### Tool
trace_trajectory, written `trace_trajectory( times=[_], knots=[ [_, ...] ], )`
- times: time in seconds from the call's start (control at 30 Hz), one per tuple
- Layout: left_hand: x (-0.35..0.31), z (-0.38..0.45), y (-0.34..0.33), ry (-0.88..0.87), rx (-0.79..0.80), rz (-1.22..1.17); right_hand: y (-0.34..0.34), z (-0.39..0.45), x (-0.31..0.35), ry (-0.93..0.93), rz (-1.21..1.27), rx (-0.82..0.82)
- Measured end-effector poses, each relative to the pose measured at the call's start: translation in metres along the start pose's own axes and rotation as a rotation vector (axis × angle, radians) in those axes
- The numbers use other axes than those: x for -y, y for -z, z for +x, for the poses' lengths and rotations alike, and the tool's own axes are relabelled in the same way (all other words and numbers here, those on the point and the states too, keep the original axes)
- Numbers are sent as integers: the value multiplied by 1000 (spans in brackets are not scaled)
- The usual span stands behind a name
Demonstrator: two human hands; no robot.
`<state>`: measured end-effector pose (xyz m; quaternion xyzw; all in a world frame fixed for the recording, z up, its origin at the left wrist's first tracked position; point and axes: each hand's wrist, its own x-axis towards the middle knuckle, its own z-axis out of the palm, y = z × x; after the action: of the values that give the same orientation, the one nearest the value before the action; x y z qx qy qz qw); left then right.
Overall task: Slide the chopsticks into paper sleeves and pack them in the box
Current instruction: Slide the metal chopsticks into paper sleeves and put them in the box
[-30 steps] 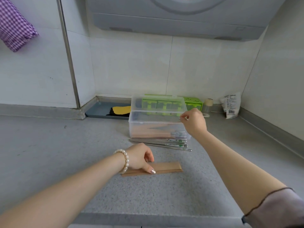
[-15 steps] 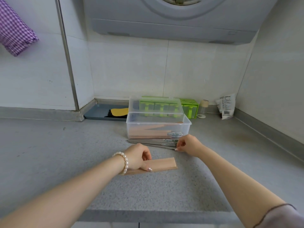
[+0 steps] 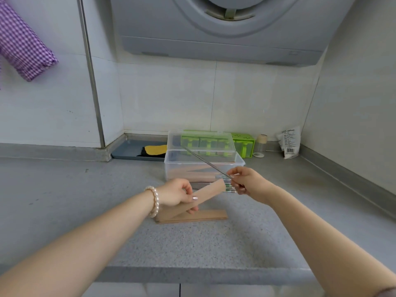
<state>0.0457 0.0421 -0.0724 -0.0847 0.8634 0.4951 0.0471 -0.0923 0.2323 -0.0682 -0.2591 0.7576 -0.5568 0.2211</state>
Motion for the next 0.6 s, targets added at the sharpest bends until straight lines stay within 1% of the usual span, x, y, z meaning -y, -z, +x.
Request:
trace_trajectory(
  times=[0.03,0.07,0.17,0.33,0.43,0.53,0.6],
  knots=[
    [-2,-3,0,10,27,-93,-1,-4,2,-14,8,24],
    [-4,-6,-1,17,33,-135,-3,-8,4,-19,-7,43],
    [-9,-13,-5,29,37,-121,-6,-21,12,-23,-64,42],
    [-13,-20,-14,-84,30,255,-25,-29,15,-141,-48,-71],
    [-14,-23,-20,-175,-18,433,-36,-29,16,-149,-19,-97],
    [-11,-26,-21,-222,-52,512,-41,-32,22,-112,-65,-98],
    [-9,-25,-20,-214,-74,492,-43,-32,22,-94,-38,-84]
  ],
)
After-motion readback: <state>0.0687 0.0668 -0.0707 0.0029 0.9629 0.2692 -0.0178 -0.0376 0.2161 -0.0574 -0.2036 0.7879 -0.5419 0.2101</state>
